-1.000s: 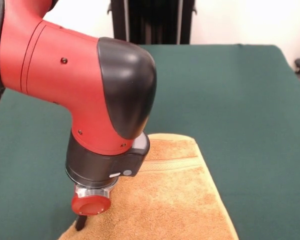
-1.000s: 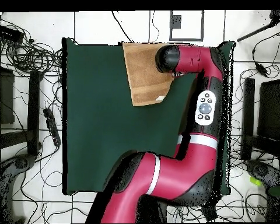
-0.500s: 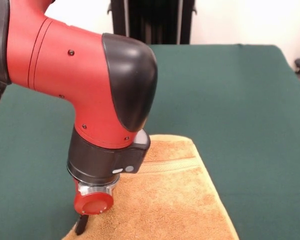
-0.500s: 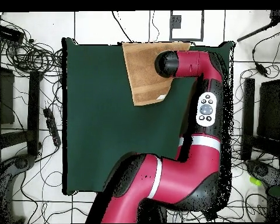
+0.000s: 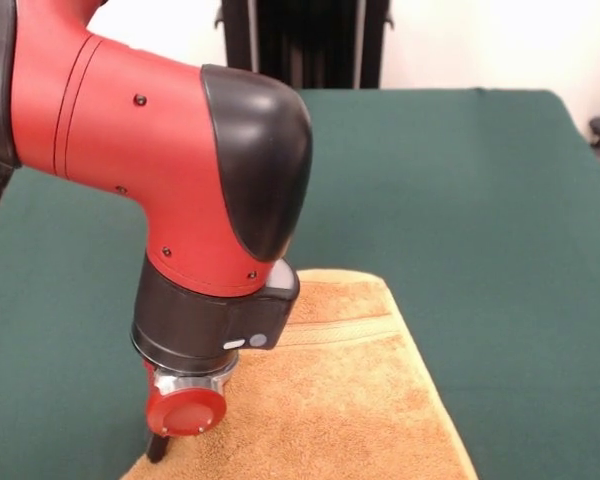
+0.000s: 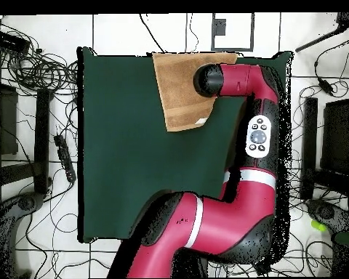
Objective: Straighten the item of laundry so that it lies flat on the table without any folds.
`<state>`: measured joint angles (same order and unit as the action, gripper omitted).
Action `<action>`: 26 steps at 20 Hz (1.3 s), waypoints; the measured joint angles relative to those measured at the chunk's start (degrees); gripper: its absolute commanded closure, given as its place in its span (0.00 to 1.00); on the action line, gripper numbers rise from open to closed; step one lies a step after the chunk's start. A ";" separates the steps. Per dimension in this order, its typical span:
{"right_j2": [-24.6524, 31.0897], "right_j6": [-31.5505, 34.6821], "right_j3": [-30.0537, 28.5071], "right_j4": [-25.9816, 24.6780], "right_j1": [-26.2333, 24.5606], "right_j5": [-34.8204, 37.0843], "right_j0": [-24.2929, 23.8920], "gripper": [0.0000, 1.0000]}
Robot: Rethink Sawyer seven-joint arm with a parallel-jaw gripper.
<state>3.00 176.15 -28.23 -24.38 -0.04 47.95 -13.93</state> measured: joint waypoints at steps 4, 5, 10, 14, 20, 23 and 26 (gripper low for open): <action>0.59 0.00 -0.55 2.05 0.21 -0.01 -0.96 1.00; 0.77 0.00 -0.73 2.57 0.27 -0.01 -1.22 1.00; 2.92 -0.01 -2.88 6.72 1.38 0.33 -3.78 1.00; 4.95 -0.07 -7.32 9.24 3.71 0.36 -6.12 1.00; 7.17 -3.97 -16.07 10.34 8.14 0.38 -8.72 1.00; 8.51 -7.61 -19.95 10.36 9.93 0.35 -9.77 1.00; 9.57 -12.53 -24.54 10.36 11.92 0.34 -10.66 1.00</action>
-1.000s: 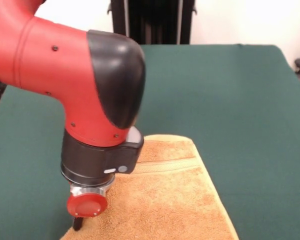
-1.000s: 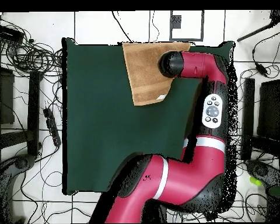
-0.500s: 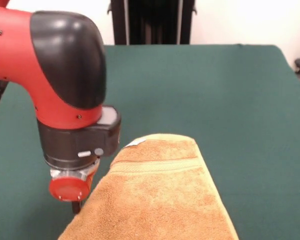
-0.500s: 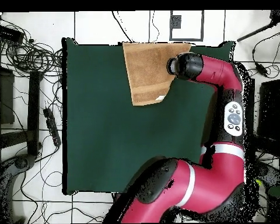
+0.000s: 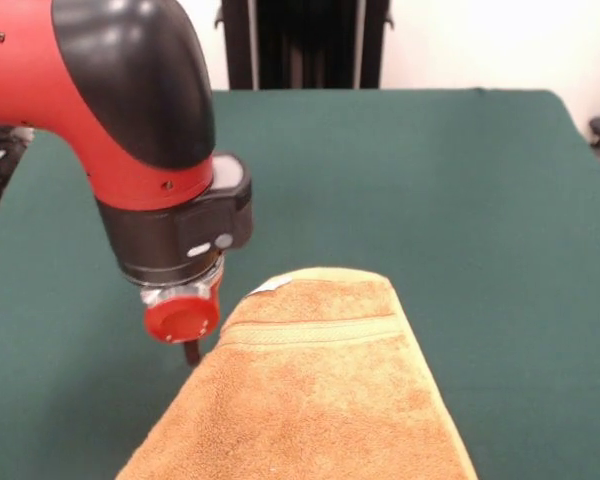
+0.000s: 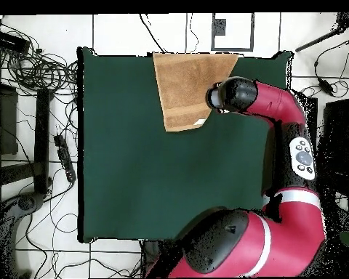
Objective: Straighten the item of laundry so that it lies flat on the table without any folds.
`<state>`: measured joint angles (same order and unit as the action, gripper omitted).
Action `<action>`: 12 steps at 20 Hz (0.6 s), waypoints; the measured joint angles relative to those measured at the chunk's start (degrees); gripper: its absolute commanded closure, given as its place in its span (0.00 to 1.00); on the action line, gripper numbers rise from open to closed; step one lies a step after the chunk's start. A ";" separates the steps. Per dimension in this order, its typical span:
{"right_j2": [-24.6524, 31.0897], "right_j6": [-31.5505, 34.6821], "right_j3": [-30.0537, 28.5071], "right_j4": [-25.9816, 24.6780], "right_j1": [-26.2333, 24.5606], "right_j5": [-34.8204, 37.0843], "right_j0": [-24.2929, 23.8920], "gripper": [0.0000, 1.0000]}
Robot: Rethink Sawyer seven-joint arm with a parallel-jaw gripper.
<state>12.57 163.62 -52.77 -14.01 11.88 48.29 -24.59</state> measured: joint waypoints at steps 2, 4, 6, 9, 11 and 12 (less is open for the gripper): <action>0.20 -1.34 -1.29 0.01 0.57 0.01 -0.07 1.00; 0.73 -2.88 -3.03 0.00 1.33 0.00 -0.14 1.00; 1.56 -3.75 -4.73 0.01 2.06 -0.01 -0.28 1.00; 2.56 -4.49 -7.42 0.08 3.12 0.00 -0.59 1.00; 2.87 -4.49 -8.47 0.09 3.46 -0.10 -0.77 1.00; 2.94 -4.49 -8.80 0.09 3.55 -0.16 -0.82 1.00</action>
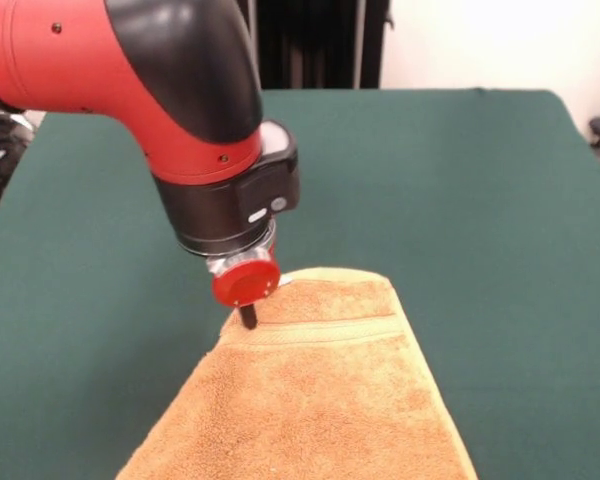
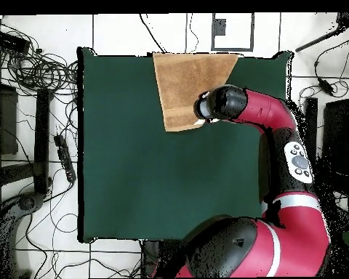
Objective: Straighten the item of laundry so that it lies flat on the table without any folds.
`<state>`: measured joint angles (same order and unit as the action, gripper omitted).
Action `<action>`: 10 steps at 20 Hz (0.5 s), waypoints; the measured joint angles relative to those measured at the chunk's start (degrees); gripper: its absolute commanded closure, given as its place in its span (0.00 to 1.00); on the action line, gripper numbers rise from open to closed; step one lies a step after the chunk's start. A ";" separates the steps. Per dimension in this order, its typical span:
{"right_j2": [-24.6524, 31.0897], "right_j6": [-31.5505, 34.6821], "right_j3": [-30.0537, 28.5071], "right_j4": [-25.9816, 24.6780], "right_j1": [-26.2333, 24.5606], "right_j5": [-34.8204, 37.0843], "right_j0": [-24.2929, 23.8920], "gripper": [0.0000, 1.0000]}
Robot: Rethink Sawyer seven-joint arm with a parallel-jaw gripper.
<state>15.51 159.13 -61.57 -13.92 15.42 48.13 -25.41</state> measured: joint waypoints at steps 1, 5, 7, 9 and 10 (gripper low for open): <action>0.02 0.00 -0.56 -0.01 0.12 -0.27 -0.05 1.00; 0.02 0.00 -0.80 0.00 0.14 -1.17 -0.05 1.00; 0.02 0.00 -0.80 0.00 0.12 -1.68 -0.05 1.00; 0.02 0.00 -0.74 -0.01 0.07 -2.03 -0.04 1.00; 0.02 0.00 -0.55 -0.02 -0.06 -2.40 -0.02 1.00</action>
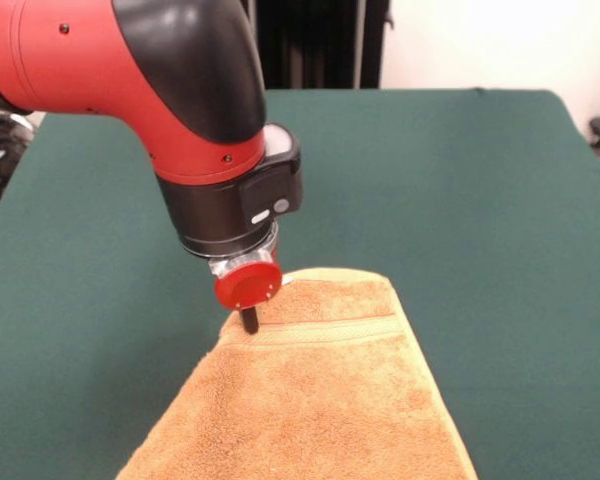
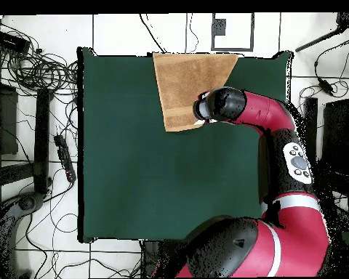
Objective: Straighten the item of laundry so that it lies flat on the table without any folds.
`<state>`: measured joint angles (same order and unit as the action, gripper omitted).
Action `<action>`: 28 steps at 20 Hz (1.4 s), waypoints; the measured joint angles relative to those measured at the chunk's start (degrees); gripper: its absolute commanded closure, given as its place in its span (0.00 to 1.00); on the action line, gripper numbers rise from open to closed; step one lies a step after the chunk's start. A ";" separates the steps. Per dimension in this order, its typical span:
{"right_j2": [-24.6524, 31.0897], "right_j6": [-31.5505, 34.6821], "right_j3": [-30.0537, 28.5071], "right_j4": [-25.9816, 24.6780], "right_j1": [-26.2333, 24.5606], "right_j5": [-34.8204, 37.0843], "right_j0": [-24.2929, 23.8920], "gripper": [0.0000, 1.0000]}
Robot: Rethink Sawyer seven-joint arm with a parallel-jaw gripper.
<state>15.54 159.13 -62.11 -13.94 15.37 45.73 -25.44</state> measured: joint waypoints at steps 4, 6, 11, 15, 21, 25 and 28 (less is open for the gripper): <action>-0.01 0.00 1.80 -0.15 -1.44 -1.17 0.31 1.00; -0.02 0.00 3.36 -0.26 -2.79 -1.98 0.68 1.00; -0.25 0.00 7.40 -0.56 -4.75 -3.29 1.82 1.00; -0.16 0.00 8.75 -0.59 -5.49 -6.79 1.85 1.00; 0.05 0.00 9.27 0.17 -6.04 -14.57 2.04 0.00; 0.03 0.00 9.29 0.38 -6.39 -18.96 2.24 0.00; 0.03 0.00 9.24 0.37 -6.53 -20.48 2.21 0.00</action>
<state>15.57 159.13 -52.87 -13.57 8.84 25.24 -23.23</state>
